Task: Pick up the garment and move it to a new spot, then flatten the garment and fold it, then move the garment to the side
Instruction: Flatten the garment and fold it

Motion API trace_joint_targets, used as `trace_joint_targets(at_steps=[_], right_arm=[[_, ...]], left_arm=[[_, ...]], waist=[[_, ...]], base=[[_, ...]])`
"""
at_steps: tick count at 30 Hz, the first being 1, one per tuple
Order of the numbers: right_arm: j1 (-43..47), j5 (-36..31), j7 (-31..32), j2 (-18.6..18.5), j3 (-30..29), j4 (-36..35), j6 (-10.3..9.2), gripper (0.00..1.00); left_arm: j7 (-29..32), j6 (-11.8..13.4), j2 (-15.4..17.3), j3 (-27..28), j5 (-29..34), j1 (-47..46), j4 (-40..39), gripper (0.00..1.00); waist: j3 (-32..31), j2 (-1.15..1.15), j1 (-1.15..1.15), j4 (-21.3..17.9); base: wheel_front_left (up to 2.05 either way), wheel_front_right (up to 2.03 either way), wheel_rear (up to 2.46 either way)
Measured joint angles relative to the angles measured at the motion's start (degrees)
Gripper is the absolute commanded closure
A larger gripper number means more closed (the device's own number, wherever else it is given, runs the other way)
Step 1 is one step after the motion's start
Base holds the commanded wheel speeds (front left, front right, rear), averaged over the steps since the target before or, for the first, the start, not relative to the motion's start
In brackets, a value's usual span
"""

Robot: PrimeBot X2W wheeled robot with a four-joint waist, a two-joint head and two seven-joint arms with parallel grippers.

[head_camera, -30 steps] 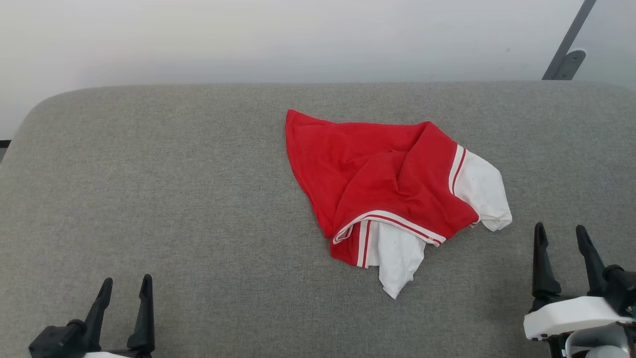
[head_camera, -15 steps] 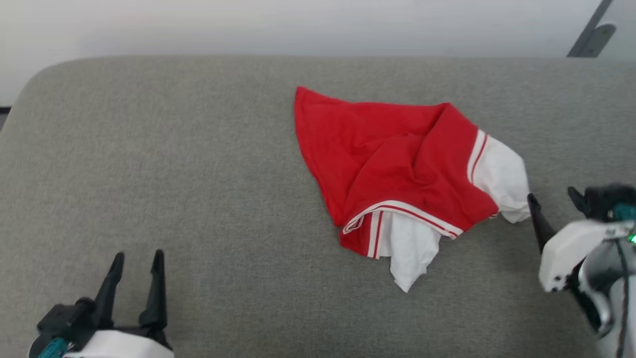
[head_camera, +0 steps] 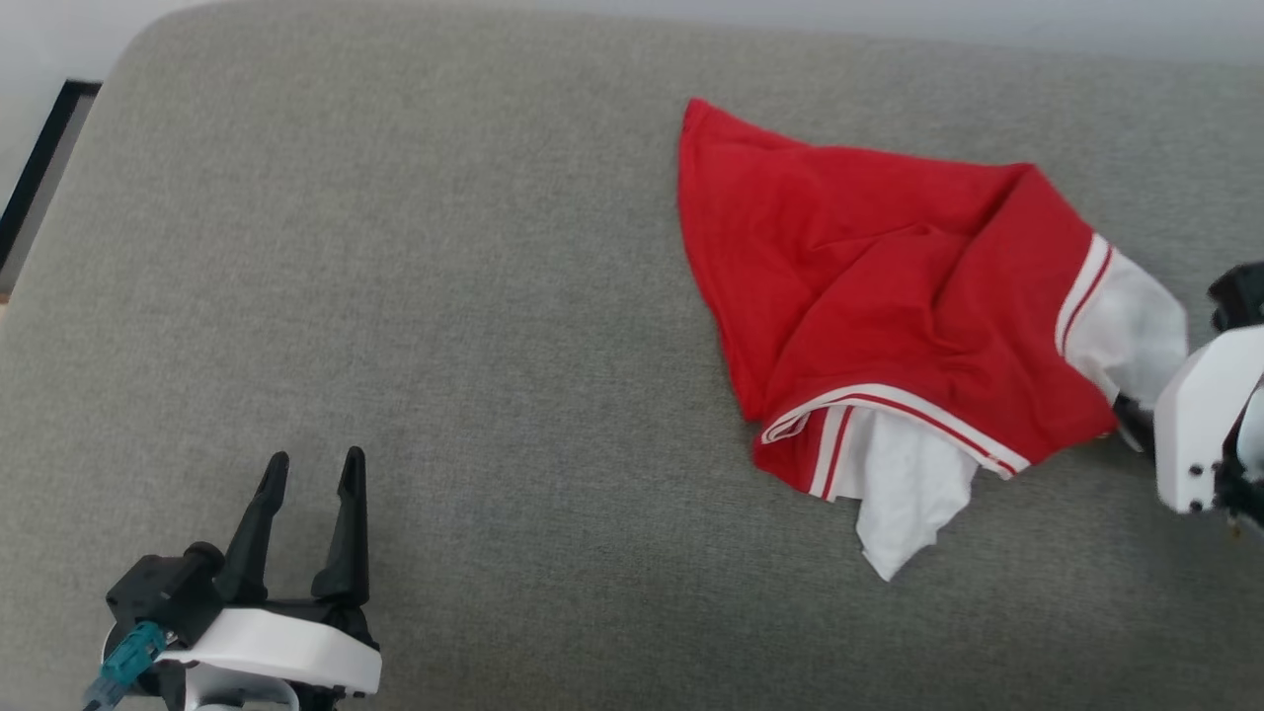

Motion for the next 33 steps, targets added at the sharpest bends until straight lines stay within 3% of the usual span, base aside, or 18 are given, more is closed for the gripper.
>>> trace_joint_targets(at_steps=[3,5,6,14,22,33], right_arm=[[-1.9,0.1,-0.4,0.5,-0.4,1.8,-0.01,0.00],[-2.6,0.2,-0.1,0.8,-0.6,2.9,-0.02,0.75],[-2.7,0.1,-0.1,0.9,-1.2,3.4,-0.01,1.00],[-2.8,-4.6,-4.1,1.2,-9.5,5.7,0.02,1.00],[1.0,-10.0,-5.7,-1.1,-24.4,3.1,0.01,1.00],[3.5,-19.5,-7.5,1.7,-37.2,-1.6,0.01,1.00]], left_arm=[[0.0,0.0,0.0,-0.5,-0.4,-0.5,0.4,0.00],[0.0,0.0,0.1,-0.6,-0.4,-0.9,0.5,0.00],[0.0,0.0,0.0,-0.6,-0.4,-0.9,0.6,0.00],[0.0,0.0,0.0,-1.0,-0.5,-0.9,1.2,0.00],[0.0,0.0,0.2,-1.5,-0.5,-1.1,1.1,0.00],[0.0,0.0,1.0,-1.9,-0.5,-1.3,1.2,0.00]], waist=[[1.3,0.00,0.00,1.0],[1.8,0.00,0.00,1.6],[1.9,0.00,0.00,1.8],[1.1,0.00,0.00,0.6],[1.1,0.00,0.00,-0.8],[1.4,0.00,0.00,-1.1]], base=[[0.00,0.00,0.00],[0.00,0.00,0.00],[0.00,0.00,0.00],[0.00,0.00,0.00],[0.00,0.00,0.00],[0.00,0.00,0.00]])
